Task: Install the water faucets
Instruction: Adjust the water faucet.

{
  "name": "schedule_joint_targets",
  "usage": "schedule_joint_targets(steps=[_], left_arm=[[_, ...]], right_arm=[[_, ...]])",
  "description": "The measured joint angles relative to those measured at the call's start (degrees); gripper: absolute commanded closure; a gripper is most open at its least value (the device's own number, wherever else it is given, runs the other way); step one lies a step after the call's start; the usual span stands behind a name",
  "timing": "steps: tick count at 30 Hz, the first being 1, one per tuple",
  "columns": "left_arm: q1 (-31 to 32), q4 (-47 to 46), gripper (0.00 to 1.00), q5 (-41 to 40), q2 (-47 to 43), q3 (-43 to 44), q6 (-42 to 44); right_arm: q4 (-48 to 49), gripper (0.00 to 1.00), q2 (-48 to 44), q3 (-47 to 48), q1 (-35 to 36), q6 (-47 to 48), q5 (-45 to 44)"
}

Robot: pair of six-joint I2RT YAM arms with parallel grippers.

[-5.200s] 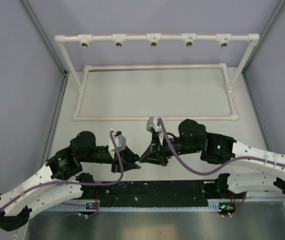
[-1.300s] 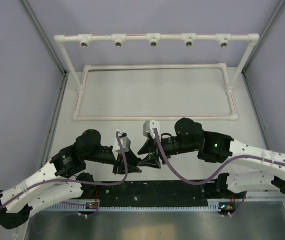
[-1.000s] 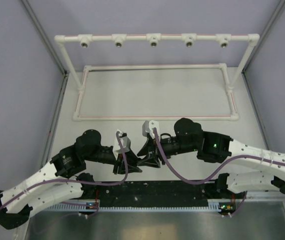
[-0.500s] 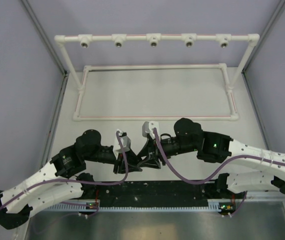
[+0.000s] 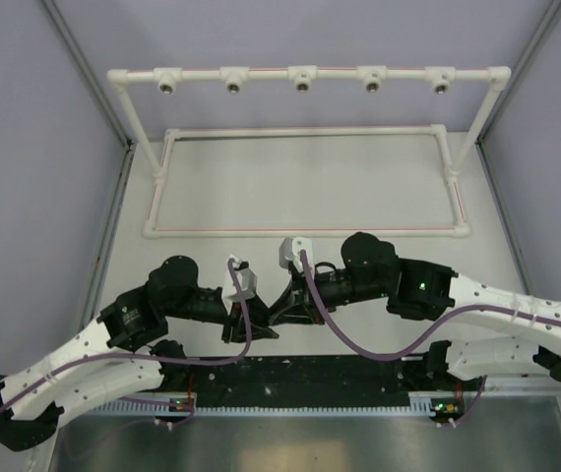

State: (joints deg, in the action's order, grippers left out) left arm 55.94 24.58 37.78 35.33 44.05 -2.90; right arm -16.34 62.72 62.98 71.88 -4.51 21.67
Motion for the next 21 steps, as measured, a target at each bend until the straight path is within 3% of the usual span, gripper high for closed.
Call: schedule_joint_targets(steps=[5, 21], left_arm=[[0.0, -0.4, 0.55, -0.9, -0.6, 0.0, -0.4], [0.0, -5.4, 0.41, -3.0, -3.0, -0.4, -2.7]], right_arm=[[0.6, 1.00, -0.1, 0.0, 0.0, -1.4, -1.3], [6.8, 1.00, -3.3, -3.0, 0.4, -4.8, -5.7]])
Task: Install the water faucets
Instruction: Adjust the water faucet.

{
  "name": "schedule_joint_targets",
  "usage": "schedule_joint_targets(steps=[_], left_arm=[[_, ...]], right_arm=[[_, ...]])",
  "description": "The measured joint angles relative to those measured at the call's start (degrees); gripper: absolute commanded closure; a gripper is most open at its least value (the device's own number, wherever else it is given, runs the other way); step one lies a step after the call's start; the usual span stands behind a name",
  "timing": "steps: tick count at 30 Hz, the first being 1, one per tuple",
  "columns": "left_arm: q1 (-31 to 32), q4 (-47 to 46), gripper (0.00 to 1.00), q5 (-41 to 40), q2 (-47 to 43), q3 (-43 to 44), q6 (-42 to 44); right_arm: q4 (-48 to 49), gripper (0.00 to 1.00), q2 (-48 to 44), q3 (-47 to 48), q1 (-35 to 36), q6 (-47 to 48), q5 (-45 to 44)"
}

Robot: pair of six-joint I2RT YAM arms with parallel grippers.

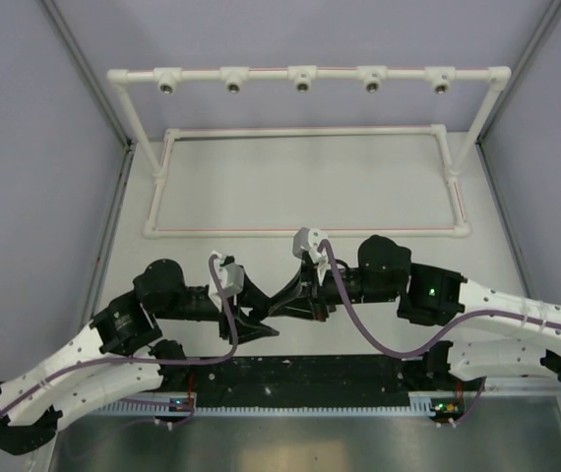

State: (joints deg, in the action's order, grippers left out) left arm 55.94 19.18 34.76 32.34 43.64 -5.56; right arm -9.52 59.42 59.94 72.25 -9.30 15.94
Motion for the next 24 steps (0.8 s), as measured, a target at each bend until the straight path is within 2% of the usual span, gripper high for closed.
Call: schedule_joint_targets(steps=[2, 4, 15, 21, 24], left_arm=[[0.0, -0.5, 0.34, -0.1, -0.7, -0.3, -0.5], [0.0, -1.2, 0.30, -0.1, -1.4, -0.7, -0.8], [0.0, -3.9, 0.30, -0.1, -2.8, -1.4, -2.3], [0.0, -6.2, 0.39, 0.4, -2.3, -2.4, -2.9], [0.0, -6.8, 0.49, 0.6, -2.0, -2.6, -3.2]], right_arm=[[0.2, 1.00, -0.6, -0.1, 0.0, -0.1, -0.3], [0.3, 1.00, -1.1, -0.1, 0.0, -0.2, -0.8], [1.5, 1.00, -1.8, -0.1, 0.0, -0.3, -1.6], [3.1, 1.00, -1.5, -0.1, 0.0, -0.4, -0.1], [4.6, 1.00, -1.5, -0.1, 0.0, -0.8, 1.5]])
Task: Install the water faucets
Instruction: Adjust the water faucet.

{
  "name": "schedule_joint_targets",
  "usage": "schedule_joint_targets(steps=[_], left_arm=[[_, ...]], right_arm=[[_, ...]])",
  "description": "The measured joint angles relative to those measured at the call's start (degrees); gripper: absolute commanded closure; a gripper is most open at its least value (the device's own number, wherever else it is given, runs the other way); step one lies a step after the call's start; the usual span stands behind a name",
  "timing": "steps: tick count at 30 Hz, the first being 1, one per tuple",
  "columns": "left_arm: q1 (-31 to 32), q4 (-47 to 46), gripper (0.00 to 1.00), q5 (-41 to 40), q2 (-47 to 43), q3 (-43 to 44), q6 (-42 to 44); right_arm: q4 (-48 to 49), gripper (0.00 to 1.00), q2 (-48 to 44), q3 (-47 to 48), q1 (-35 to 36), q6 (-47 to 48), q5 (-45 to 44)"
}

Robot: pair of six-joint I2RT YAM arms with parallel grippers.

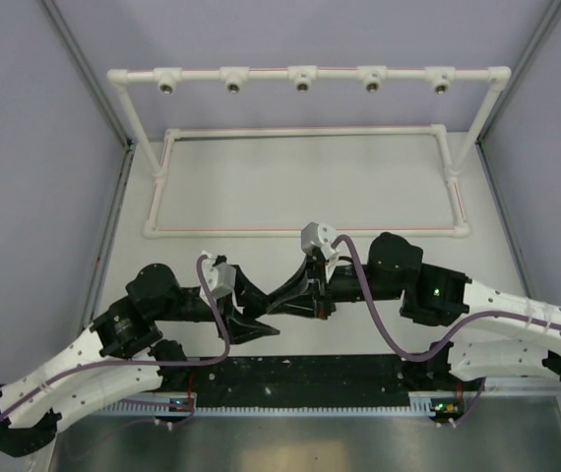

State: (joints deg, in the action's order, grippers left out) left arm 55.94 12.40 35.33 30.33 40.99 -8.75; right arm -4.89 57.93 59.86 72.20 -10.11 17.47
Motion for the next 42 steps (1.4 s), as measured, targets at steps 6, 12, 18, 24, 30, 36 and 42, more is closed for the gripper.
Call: schedule_joint_targets(steps=[6, 12, 18, 24, 30, 36, 42], left_arm=[[0.0, -2.3, 0.60, 1.1, 0.1, -0.2, -0.7], [0.0, -3.4, 0.72, 2.6, 0.1, -0.2, -1.9], [0.0, -4.0, 0.92, 2.9, 0.2, -0.4, -2.8], [0.0, -4.5, 0.66, 2.9, 0.7, -0.6, -3.1], [0.0, -3.7, 0.62, 1.9, 0.7, -0.6, -1.6], [0.1, -1.8, 0.61, -0.6, 0.6, -0.5, 0.0], [0.1, -0.8, 0.61, -2.7, 0.5, -0.5, 1.2]], right_arm=[[2.6, 1.00, 0.0, 0.0, 0.0, -0.5, 3.2], [3.6, 1.00, 0.0, -0.2, -0.2, -0.3, 3.8], [5.6, 1.00, -0.9, -1.8, -0.3, -0.1, 3.8], [6.2, 1.00, -1.7, -3.0, -0.3, -0.1, 3.6], [5.6, 1.00, -2.0, -3.3, -0.3, -0.2, 3.0], [5.2, 1.00, -2.3, -3.9, -0.3, -1.1, 1.3], [5.2, 1.00, -2.4, -4.4, -0.4, -1.7, 0.0]])
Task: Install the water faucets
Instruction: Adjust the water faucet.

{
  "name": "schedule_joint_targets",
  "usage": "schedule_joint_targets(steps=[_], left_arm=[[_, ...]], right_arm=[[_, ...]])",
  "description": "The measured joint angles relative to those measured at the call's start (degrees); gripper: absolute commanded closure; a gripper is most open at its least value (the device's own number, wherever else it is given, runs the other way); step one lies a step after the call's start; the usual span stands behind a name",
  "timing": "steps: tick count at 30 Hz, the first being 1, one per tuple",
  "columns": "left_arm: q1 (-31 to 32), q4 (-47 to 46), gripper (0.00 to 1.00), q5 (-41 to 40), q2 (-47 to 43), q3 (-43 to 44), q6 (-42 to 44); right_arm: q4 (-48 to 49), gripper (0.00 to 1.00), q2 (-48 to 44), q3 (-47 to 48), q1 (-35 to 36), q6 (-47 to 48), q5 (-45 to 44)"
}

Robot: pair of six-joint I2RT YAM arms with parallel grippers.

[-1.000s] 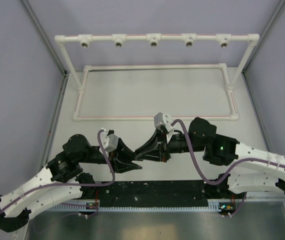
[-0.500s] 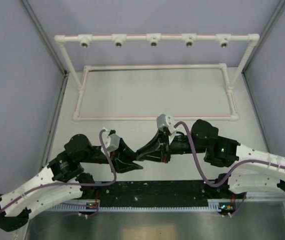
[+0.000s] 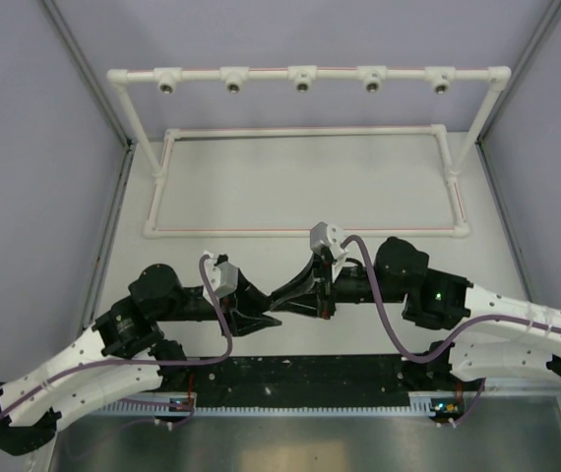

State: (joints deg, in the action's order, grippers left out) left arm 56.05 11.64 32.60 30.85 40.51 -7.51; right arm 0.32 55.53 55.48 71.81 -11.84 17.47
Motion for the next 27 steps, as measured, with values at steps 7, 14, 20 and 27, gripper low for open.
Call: schedule_joint_targets(steps=[7, 14, 20, 27], left_arm=[[0.0, 0.0, 0.60, -3.0, -1.7, 0.0, 0.2], [0.0, 0.0, 0.62, -3.7, -2.1, 0.0, 0.2], [0.0, 1.6, 0.72, -2.8, -1.3, 0.1, 1.2], [0.0, 4.8, 0.78, -2.4, -0.5, 1.5, 3.0]], right_arm=[[2.4, 1.00, -1.0, -2.3, 0.0, -2.3, -1.9], [3.1, 1.00, -1.0, -2.8, 0.0, -3.9, -2.7], [0.9, 1.00, -0.5, -2.1, 0.0, -4.2, -2.8], [-4.3, 1.00, 1.1, 1.0, 0.0, -4.4, -2.8]])
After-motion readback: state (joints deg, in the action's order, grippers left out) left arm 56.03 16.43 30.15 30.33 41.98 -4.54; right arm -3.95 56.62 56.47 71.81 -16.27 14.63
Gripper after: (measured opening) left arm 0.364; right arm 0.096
